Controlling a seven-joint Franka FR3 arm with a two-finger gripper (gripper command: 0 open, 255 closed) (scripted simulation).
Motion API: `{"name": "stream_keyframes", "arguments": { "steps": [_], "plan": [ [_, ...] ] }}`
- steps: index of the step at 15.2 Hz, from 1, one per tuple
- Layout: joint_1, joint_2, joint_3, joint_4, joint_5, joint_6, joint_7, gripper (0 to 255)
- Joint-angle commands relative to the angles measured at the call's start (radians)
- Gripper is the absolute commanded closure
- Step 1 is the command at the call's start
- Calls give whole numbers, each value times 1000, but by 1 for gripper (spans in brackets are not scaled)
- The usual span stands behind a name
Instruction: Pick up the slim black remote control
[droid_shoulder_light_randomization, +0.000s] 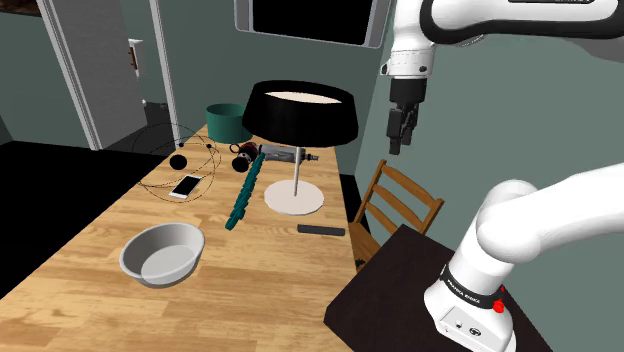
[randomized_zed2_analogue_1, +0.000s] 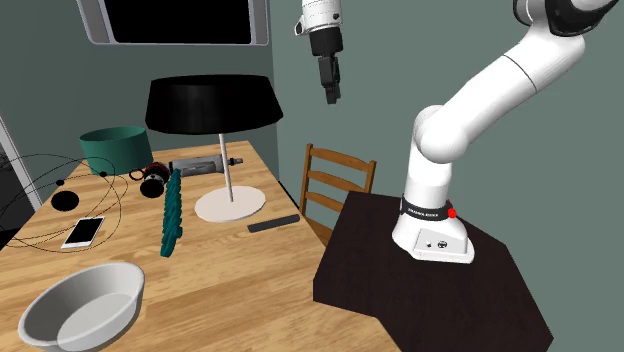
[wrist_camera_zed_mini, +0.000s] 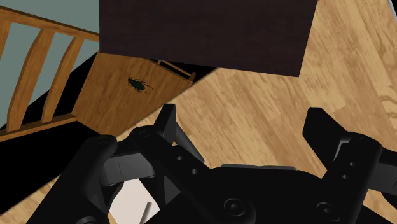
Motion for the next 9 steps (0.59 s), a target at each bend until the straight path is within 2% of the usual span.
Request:
{"name": "stream_keyframes", "arguments": {
  "steps": [1,9],
  "plan": [
    [0,0,0,0,0,0,0,0],
    [10,87,-32,-196,-55,329,-131,0]
  ]
}}
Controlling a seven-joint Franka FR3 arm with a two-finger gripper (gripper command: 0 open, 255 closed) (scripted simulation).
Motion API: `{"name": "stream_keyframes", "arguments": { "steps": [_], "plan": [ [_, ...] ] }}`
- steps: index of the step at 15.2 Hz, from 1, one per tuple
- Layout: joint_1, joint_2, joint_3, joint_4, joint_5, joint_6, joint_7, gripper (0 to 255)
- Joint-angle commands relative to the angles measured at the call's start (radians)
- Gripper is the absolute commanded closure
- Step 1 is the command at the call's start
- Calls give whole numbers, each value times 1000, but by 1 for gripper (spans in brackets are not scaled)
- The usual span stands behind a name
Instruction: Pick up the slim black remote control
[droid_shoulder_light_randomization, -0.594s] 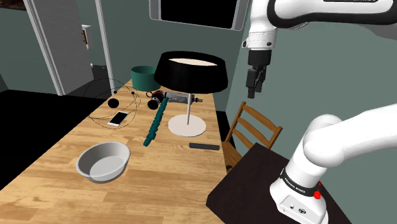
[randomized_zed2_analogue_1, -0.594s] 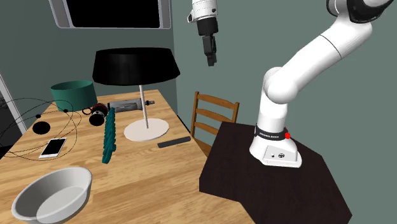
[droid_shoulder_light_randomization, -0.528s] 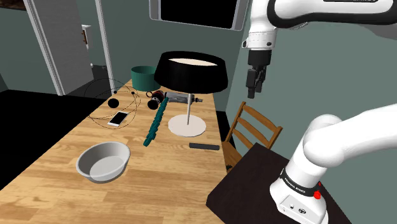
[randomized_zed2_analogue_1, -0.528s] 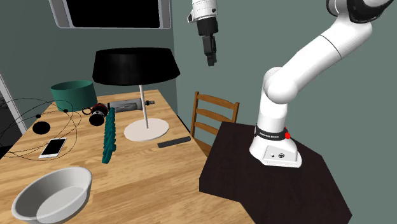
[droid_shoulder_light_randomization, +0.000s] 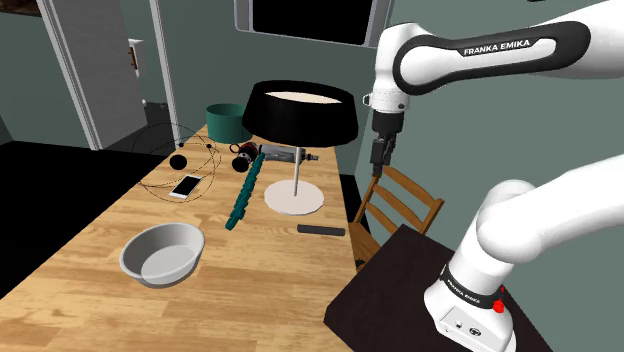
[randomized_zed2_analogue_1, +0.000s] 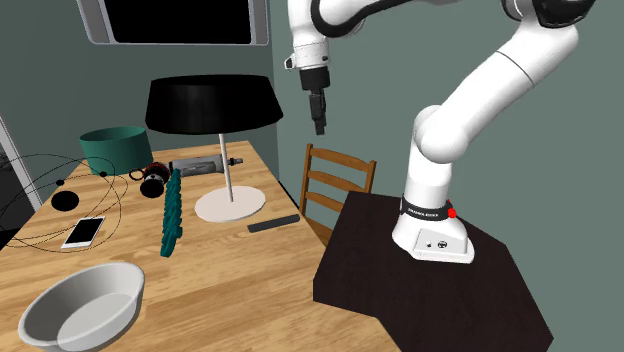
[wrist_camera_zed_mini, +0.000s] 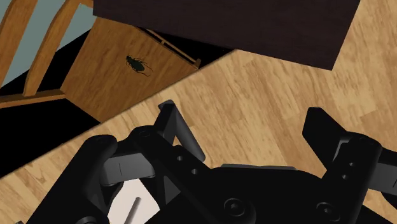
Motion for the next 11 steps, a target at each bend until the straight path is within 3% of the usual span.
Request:
{"name": "stream_keyframes", "arguments": {
  "steps": [1,11],
  "plan": [
    [2,28,-7,-43,-12,87,-31,0],
    [-1,342,-44,-128,-76,549,-167,0]
  ]
}}
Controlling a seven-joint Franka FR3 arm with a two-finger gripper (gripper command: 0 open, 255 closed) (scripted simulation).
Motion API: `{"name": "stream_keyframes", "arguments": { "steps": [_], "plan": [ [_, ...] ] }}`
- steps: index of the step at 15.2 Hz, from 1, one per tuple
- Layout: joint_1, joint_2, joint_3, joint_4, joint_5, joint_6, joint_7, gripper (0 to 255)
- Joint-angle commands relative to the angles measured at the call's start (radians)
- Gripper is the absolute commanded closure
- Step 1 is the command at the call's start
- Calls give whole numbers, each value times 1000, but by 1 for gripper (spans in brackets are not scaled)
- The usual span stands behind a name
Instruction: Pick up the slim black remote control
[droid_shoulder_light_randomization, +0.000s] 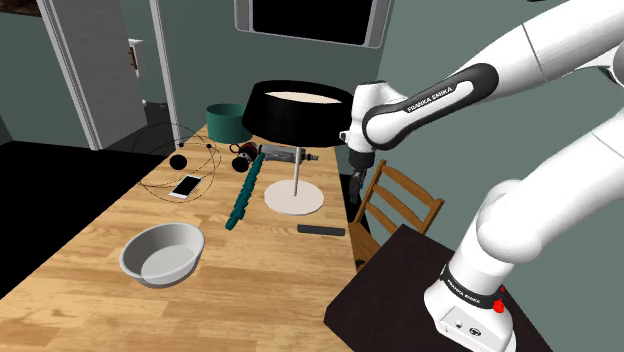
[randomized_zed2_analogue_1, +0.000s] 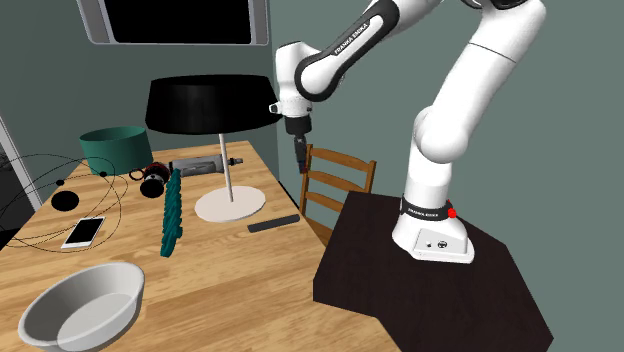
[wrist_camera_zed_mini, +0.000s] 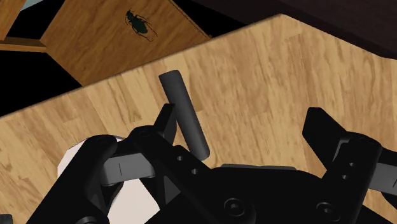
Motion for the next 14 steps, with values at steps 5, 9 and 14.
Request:
{"name": "stream_keyframes", "arguments": {
  "steps": [5,9,14],
  "plan": [
    [-7,256,-18,26,-40,272,-73,0],
    [-13,438,-23,81,-68,426,-110,0],
    [-17,662,-28,185,-109,580,-146,0]
  ]
}}
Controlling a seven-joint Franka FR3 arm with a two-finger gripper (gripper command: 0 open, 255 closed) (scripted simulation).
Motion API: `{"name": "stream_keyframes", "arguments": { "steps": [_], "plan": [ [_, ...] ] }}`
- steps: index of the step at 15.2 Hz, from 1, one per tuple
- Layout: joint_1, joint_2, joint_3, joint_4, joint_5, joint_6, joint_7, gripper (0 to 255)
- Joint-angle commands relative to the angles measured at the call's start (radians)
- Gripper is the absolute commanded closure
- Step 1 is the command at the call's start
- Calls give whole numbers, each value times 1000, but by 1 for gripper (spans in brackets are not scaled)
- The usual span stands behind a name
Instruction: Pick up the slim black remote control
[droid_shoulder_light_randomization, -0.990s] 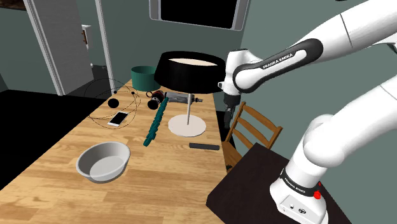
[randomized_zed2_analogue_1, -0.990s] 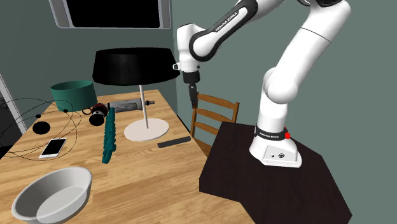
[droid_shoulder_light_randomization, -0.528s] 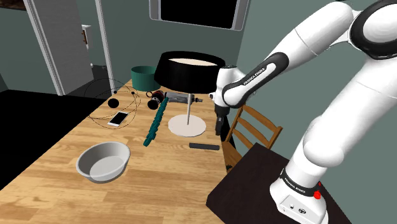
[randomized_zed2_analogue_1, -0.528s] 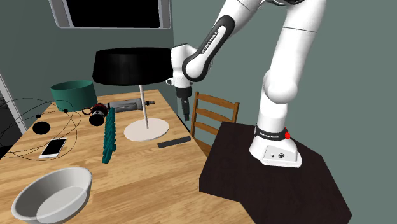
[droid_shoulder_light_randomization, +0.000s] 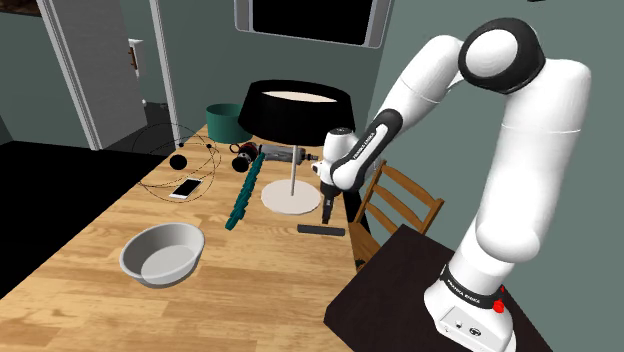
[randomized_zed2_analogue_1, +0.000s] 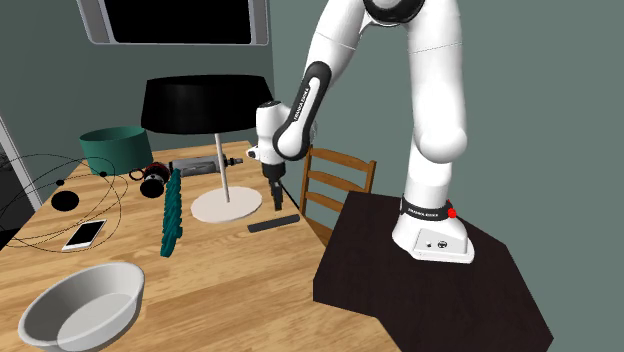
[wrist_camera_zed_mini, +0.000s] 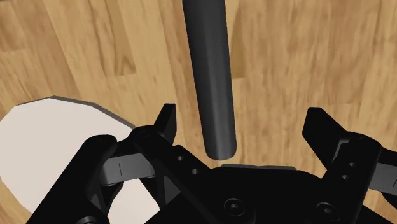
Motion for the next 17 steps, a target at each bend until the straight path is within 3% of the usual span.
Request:
{"name": "stream_keyframes", "arguments": {
  "steps": [1,4,13,14,17],
  "plan": [
    [-3,88,-5,40,-17,60,-17,0],
    [0,211,-10,119,-38,124,-36,0],
    [23,328,-33,155,-38,205,-28,0],
    [26,327,-33,153,-38,206,-26,255],
    [27,330,-34,155,-38,207,-25,255]
  ]
}}
